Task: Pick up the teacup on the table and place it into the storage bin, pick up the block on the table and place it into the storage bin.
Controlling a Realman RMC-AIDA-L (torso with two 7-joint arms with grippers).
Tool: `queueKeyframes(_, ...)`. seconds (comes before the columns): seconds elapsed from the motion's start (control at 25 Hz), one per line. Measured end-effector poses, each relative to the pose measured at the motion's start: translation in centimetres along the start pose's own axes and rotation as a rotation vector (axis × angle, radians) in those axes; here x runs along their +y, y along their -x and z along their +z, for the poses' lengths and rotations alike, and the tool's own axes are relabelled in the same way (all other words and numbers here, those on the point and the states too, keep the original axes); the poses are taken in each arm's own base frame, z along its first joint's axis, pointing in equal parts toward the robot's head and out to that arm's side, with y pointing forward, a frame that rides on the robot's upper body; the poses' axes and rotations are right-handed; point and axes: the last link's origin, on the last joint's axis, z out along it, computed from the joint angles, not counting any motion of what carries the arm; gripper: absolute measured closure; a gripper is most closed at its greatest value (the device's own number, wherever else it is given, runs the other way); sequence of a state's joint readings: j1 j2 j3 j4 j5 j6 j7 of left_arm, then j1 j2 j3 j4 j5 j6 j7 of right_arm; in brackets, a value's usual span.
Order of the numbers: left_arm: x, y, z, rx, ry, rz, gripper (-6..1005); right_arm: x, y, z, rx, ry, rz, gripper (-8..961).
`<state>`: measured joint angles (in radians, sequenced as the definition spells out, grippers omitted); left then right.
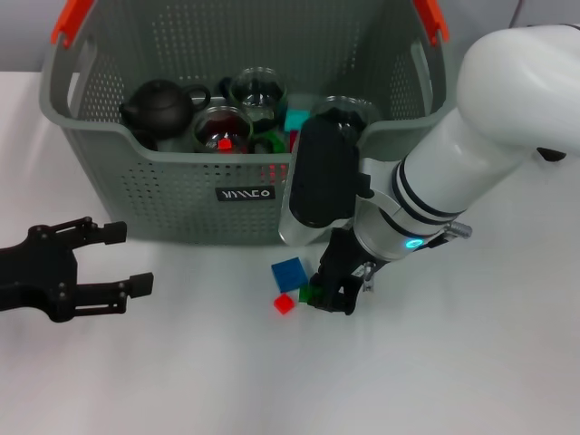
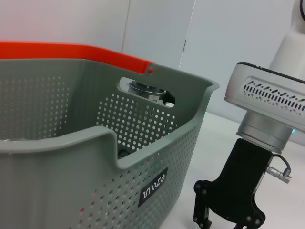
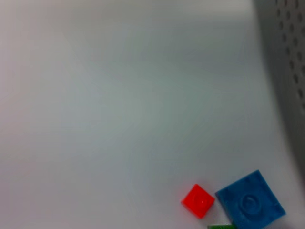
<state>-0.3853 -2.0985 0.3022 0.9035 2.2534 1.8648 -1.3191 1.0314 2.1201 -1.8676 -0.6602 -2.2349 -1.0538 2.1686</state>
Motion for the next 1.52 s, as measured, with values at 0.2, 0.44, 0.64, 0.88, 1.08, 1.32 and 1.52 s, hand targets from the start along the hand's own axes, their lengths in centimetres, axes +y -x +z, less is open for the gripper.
queueKeyframes(0.2,0.0,0.1,-0.1,0.0,-0.001,-0.002,122,0.0,0.0,-0.1,0.004,0.002,0.006,718)
queueKeyframes(0.44,0.1,0.2,-0.2,0.002,-0.002,-0.005,123,-0.1,0.3,-0.9,-0.012,0.007,0.005,748)
queueKeyframes(0.64,0.2,0.2,-0.3,0.002,0.0,-0.006,123,0.3,0.1,-2.8,-0.016,0.046,0.004,747)
queueKeyframes(0.88,0.2,0.3,-0.4,-0.007,-0.001,-0.01,123,2.0,1.0,-8.7,-0.124,0.104,-0.037,747)
queueKeyframes(1.08,0.2,0.4,-0.4,-0.01,-0.005,-0.01,124,2.8,3.1,-13.8,-0.255,0.019,-0.095,746)
queueKeyframes(1.32,0.1,0.3,-0.3,-0.012,-0.003,-0.005,124,1.0,5.7,-18.2,-0.432,-0.168,-0.097,745)
queueKeyframes(1.52,0.1,0.2,-0.3,-0.013,-0.003,-0.002,124,-2.3,6.9,-20.7,-0.549,-0.345,-0.009,744)
